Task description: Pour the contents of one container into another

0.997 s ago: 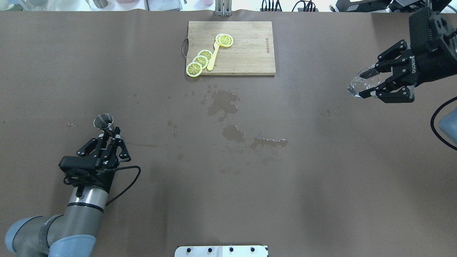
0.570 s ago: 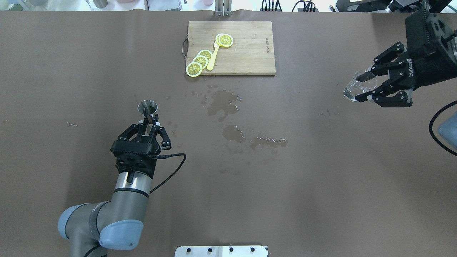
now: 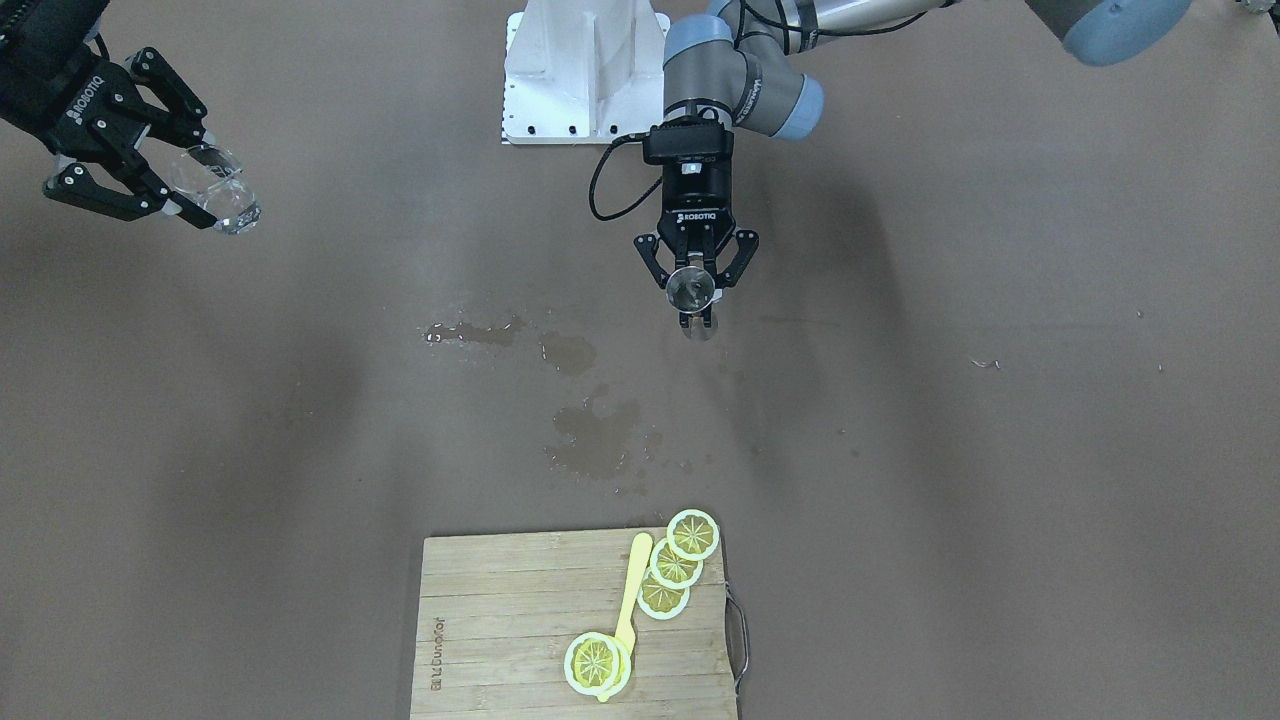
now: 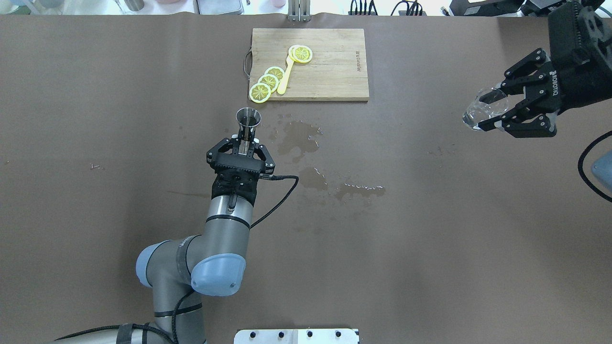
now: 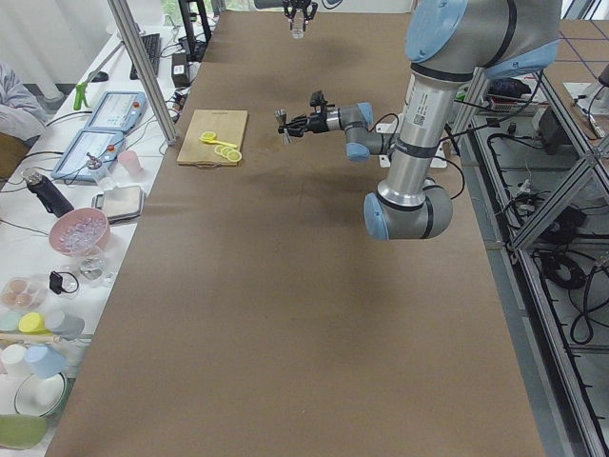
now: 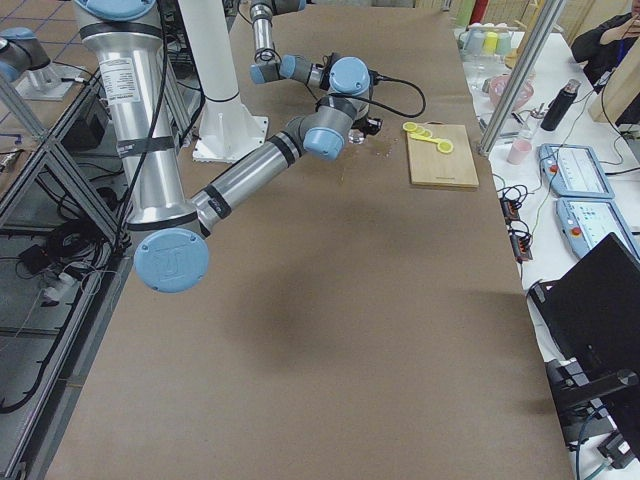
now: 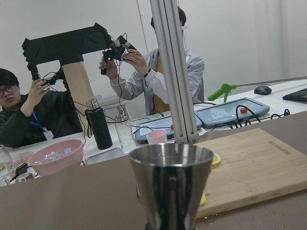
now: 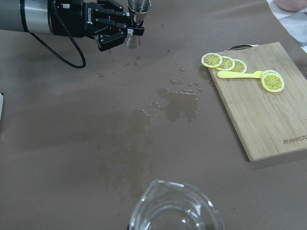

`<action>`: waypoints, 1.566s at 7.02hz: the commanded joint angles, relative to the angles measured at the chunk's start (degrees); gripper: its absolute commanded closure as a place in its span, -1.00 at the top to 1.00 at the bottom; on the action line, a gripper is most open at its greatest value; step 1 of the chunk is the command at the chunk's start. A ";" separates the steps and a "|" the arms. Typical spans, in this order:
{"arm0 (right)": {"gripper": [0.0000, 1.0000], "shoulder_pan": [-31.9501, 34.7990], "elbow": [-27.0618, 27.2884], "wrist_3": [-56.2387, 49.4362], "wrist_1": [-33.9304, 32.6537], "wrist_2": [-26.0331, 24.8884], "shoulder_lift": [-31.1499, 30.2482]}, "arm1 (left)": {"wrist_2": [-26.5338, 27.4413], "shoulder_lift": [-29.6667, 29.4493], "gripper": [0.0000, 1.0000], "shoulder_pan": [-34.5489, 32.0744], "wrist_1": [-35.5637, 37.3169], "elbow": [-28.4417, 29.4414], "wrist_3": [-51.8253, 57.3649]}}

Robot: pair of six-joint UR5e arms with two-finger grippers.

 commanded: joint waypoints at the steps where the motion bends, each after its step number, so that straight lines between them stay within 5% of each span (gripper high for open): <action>1: -1.00 -0.34 0.37 -2.82 -7.90 -1.84 4.25 | -2.68 -4.45 -1.00 -2.18 -0.78 3.54 3.01; 3: -1.00 -2.01 0.29 -8.61 -18.06 -5.44 9.86 | -6.11 -10.06 -1.00 -2.54 -0.96 3.64 9.85; 6: -1.00 -5.17 -0.50 -17.21 -33.10 -10.90 18.13 | -7.87 -10.27 -1.00 -2.89 -5.51 5.74 9.88; 11: -1.00 -9.30 -10.67 -17.61 -40.97 -15.20 32.19 | -10.78 -10.10 -1.00 -4.04 -7.55 7.24 10.67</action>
